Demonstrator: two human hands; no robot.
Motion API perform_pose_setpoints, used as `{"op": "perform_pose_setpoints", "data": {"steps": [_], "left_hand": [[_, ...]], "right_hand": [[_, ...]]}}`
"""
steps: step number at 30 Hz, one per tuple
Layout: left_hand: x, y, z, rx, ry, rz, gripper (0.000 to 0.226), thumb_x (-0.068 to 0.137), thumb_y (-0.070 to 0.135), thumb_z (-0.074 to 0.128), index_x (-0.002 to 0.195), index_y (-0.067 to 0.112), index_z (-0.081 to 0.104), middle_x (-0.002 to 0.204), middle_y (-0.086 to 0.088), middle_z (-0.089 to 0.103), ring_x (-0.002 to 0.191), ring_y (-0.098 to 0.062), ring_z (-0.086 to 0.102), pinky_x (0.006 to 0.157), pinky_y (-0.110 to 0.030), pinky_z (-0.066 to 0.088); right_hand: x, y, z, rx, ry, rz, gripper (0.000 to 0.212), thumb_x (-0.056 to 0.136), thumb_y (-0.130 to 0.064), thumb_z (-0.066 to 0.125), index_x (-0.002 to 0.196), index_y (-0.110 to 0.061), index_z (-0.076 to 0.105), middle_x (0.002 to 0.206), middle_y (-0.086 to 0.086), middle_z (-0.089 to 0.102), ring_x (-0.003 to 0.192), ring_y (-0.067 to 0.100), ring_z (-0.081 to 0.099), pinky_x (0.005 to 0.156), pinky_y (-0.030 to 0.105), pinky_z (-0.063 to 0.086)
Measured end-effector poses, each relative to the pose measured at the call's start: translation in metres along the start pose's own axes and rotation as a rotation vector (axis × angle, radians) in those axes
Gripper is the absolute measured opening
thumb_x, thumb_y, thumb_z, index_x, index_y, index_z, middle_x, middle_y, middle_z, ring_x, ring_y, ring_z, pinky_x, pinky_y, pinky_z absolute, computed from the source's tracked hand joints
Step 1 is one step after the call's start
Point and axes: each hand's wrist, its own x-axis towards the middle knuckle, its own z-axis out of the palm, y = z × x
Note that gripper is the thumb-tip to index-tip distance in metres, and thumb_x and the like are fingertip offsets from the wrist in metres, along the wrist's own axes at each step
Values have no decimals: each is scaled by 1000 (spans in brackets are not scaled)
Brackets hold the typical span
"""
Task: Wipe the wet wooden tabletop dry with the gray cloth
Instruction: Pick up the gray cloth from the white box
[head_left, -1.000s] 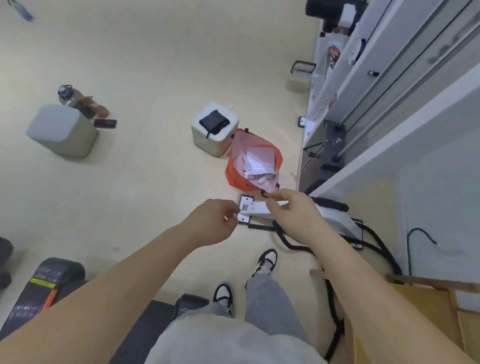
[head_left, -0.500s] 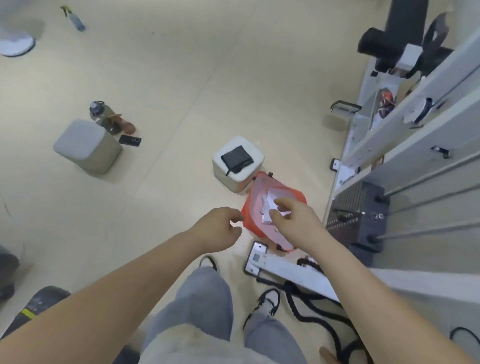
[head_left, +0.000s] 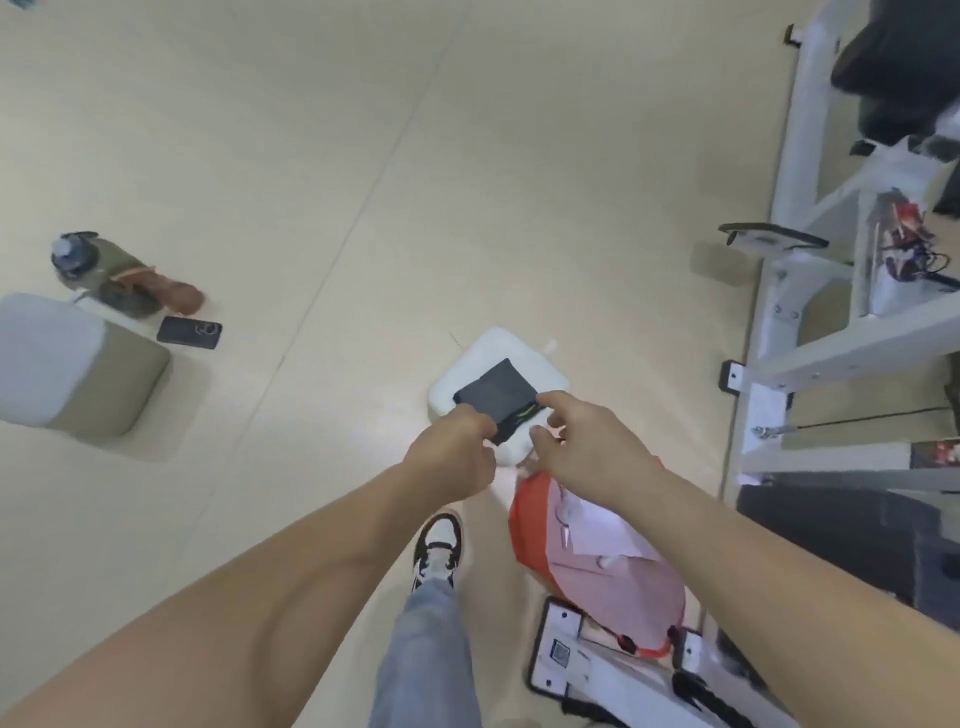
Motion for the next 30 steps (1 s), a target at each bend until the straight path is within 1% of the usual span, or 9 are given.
{"op": "perform_pose_setpoints", "data": {"steps": [7, 10, 14, 16, 18, 20, 24, 27, 30], "left_hand": [[163, -81, 25, 91, -107, -51, 28, 95, 21, 49, 119, 16, 61, 131, -2, 50, 117, -27, 53, 94, -46, 53], [216, -101, 51, 92, -116, -64, 8, 95, 18, 47, 89, 18, 51, 112, -2, 50, 100, -26, 54, 86, -42, 53], [267, -118, 89, -59, -38, -149, 22, 95, 13, 46, 74, 20, 41, 88, -3, 51, 72, -24, 49, 62, -31, 41], [282, -123, 106, -168, -73, -185, 7, 98, 17, 50, 93, 20, 53, 94, -4, 58, 79, -25, 55, 68, -30, 42], [290, -126, 118, -233, -110, -227, 31, 97, 27, 57, 126, 18, 52, 116, -2, 63, 103, -28, 62, 85, -34, 50], [291, -128, 126, -212, -122, -280, 44, 92, 36, 63, 130, 17, 50, 117, -3, 63, 115, -30, 55, 94, -44, 53], [274, -110, 131, -258, -147, -283, 13, 87, 30, 58, 86, 20, 50, 81, 3, 56, 84, -23, 54, 70, -36, 54], [243, -64, 115, -577, -88, -259, 21, 82, 18, 58, 75, 22, 39, 69, 4, 43, 64, -19, 43, 56, -30, 40], [188, 0, 78, -770, -104, -180, 26, 78, 18, 64, 68, 29, 43, 61, 9, 46, 58, -18, 45, 55, -35, 41]], "right_hand": [[162, 29, 47, 142, 23, 214, 41, 101, -30, 49, 138, -12, 52, 119, 6, 68, 105, 28, 65, 92, 39, 53], [209, 47, 66, 212, 31, 295, 40, 103, -36, 47, 129, -8, 56, 119, 11, 68, 109, 30, 64, 95, 39, 51], [254, 74, 87, 305, 27, 336, 45, 104, -41, 46, 141, -17, 51, 108, -3, 64, 96, 18, 60, 80, 28, 41], [266, 88, 98, 327, 38, 339, 44, 103, -39, 47, 142, -19, 51, 95, -13, 58, 85, 9, 57, 74, 25, 41], [271, 99, 105, 335, 36, 359, 38, 103, -38, 48, 134, -17, 56, 98, -9, 63, 89, 14, 62, 75, 27, 46], [270, 106, 107, 344, 40, 396, 35, 103, -38, 48, 124, -13, 60, 112, 5, 69, 98, 23, 65, 79, 30, 48], [252, 114, 105, 337, 42, 431, 38, 103, -38, 48, 125, -11, 61, 105, 7, 70, 94, 25, 64, 77, 32, 48], [218, 109, 100, 405, 90, 375, 38, 103, -38, 50, 135, -19, 57, 104, -3, 69, 101, 19, 63, 85, 30, 47], [166, 96, 86, 721, 230, 382, 31, 102, -43, 52, 118, -22, 68, 101, -8, 71, 96, 10, 65, 80, 22, 46]]}}
